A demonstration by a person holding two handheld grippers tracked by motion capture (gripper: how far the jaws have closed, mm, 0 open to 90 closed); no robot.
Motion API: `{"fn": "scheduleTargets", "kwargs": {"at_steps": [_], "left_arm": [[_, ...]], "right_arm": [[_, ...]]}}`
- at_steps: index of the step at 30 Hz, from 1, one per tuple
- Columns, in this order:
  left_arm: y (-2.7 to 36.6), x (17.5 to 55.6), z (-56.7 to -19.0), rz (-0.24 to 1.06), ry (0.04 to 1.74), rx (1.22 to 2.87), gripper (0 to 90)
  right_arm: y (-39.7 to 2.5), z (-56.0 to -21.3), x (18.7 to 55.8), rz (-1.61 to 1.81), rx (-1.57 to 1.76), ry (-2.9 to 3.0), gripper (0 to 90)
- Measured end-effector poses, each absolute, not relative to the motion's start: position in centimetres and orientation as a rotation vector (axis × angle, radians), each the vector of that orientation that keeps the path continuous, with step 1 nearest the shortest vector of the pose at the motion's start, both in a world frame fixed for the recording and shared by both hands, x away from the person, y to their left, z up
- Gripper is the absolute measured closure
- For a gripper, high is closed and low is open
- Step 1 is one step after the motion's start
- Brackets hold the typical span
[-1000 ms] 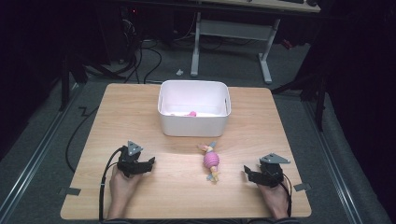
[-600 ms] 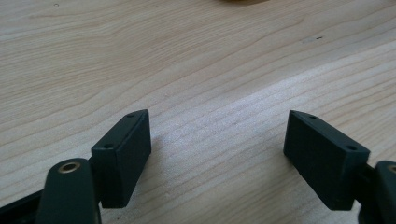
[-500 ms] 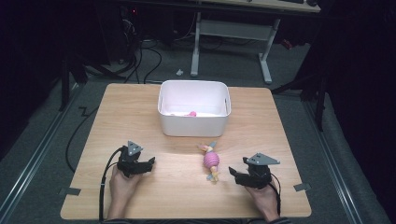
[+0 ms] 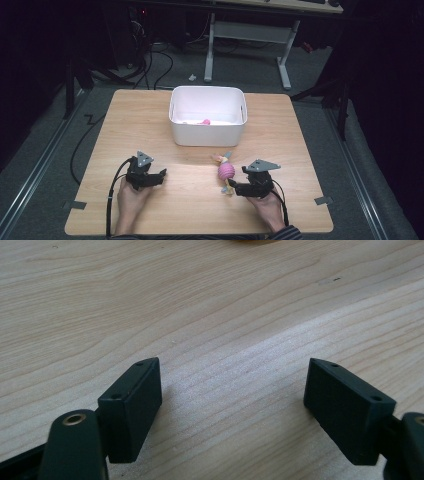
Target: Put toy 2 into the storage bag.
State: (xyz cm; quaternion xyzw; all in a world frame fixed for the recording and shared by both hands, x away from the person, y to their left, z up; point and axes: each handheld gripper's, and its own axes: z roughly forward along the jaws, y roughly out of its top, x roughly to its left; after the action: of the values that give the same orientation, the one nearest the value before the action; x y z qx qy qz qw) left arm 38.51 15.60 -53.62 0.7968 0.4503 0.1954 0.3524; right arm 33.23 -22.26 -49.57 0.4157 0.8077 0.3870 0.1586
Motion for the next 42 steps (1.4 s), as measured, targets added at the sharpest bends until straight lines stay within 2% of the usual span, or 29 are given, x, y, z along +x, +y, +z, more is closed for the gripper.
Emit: {"fn": "scheduleTargets", "kwargs": {"at_steps": [23,29,32,42], "left_arm": [[15.6,38.5,-53.6,0.505,1.164,2.061,23.4],[15.6,38.5,-53.6,0.504,1.161,2.061,23.4],[15.6,38.5,-53.6,0.501,1.161,2.062,23.3],[15.6,38.6,-53.6,0.498,1.158,2.063,23.2]], "right_arm": [[-19.5,-51.0,35.7,1.059,1.225,2.347,26.2],[-19.4,-51.3,36.1,1.035,1.230,2.341,28.0],[-19.5,-51.4,36.2,1.019,1.229,2.333,32.2],[-19.4,-51.3,35.9,0.994,1.207,2.327,33.5]]}}
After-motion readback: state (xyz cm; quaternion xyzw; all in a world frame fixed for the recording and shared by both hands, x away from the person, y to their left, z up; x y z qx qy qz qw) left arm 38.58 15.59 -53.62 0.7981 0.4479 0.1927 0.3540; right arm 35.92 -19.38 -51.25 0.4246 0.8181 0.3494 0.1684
